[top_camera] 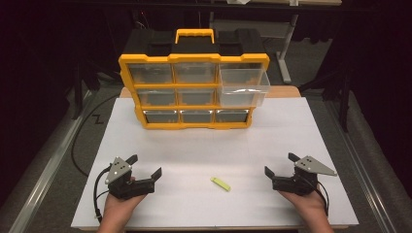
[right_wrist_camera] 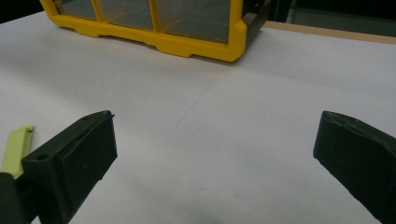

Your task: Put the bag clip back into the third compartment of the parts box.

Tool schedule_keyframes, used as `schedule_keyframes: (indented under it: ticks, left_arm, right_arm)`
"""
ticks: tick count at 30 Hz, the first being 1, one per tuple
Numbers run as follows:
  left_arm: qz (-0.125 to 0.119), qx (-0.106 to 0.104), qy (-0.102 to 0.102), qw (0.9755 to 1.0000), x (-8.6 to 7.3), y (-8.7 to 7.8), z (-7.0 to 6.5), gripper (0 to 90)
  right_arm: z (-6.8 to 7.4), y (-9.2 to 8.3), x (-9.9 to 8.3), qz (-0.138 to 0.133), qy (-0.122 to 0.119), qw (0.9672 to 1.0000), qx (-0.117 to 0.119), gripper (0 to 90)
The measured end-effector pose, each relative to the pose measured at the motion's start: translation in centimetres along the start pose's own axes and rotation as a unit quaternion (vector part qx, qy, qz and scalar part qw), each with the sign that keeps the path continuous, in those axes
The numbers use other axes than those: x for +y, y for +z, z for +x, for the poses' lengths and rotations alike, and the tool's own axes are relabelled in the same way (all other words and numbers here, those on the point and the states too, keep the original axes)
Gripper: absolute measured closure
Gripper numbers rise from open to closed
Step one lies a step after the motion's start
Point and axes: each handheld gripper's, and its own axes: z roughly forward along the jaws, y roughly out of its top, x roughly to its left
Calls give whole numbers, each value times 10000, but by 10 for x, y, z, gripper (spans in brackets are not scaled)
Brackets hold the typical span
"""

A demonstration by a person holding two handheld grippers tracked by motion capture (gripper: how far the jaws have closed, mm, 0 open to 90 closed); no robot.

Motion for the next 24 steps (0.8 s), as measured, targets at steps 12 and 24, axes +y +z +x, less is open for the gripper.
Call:
schedule_keyframes:
  ticks: [12, 24]
  left_arm:
    - [-88, -91, 166, 9998, 3, -1, 2, 7]
    - [-131, -14, 364, 9992, -1, 9, -1, 3]
  right_arm:
    - [16, 30, 20, 65, -26, 9997, 255, 0]
    - [28, 65, 34, 172, -32, 9991, 391, 0]
